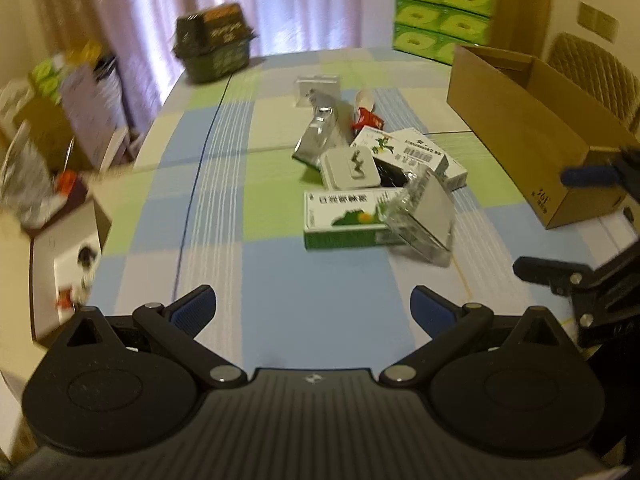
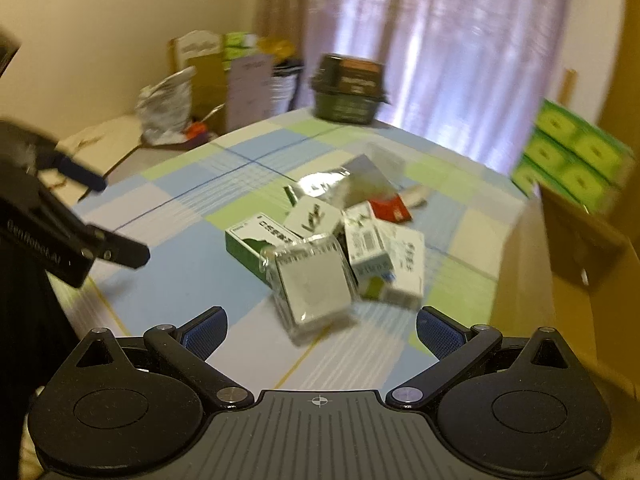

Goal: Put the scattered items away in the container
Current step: 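Grasp the plastic-wrapped white box with the right gripper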

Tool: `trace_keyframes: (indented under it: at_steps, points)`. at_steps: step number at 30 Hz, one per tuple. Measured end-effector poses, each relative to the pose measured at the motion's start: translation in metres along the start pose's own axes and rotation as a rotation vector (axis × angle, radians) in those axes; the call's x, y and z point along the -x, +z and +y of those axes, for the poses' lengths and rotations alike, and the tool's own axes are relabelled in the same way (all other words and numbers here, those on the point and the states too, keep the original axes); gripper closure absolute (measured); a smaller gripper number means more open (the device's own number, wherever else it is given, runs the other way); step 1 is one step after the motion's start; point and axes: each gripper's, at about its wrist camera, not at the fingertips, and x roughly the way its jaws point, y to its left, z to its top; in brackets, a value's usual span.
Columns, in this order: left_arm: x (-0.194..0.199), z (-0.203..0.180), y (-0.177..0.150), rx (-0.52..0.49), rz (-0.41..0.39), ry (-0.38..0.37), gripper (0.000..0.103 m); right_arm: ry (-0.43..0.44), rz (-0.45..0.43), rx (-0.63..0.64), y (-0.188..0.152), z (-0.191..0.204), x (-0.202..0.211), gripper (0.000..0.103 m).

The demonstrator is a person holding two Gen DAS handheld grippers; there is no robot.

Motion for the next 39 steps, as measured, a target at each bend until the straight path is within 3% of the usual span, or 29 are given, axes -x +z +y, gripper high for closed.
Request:
trace_keyframes:
  at_steps: [6, 12, 19, 24, 31, 33, 38, 39]
  points:
    - [-0.023, 0.008, 0.009, -0.125, -0.011, -0.045, 0.001, 0.037, 0.027, 0.128, 0.006, -0.002, -0.034, 0.0]
    - [-0.044, 0.015, 0.011, -0.154, -0.056, -0.1, 0.001, 0.069, 0.059, 0.234, 0.003, -0.002, -0.064, 0.0]
    - [-0.067, 0.0, 0.015, -0.372, -0.024, -0.114, 0.001, 0.087, 0.079, 0.272, 0.005, -0.008, -0.09, 0.0]
    - [-0.078, -0.003, 0.021, -0.435, -0.016, -0.171, 0.001, 0.094, 0.09, 0.294, 0.004, -0.01, -0.108, 0.0]
    - [-0.091, -0.006, 0.023, -0.543, -0.058, -0.166, 0.001, 0.109, 0.087, 0.31, 0.001, -0.011, -0.122, 0.0]
    - [-0.093, -0.007, 0.024, -0.576, -0.073, -0.168, 0.001, 0.116, 0.088, 0.314, 0.0, -0.01, -0.125, 0.021]
    - [-0.098, -0.008, 0.027, -0.627, -0.081, -0.195, 0.001, 0.129, 0.091, 0.309, -0.002, -0.012, -0.132, 0.023]
    - [-0.099, -0.009, 0.028, -0.635, -0.075, -0.201, 0.001, 0.13, 0.088, 0.307, -0.002, -0.012, -0.131, 0.031]
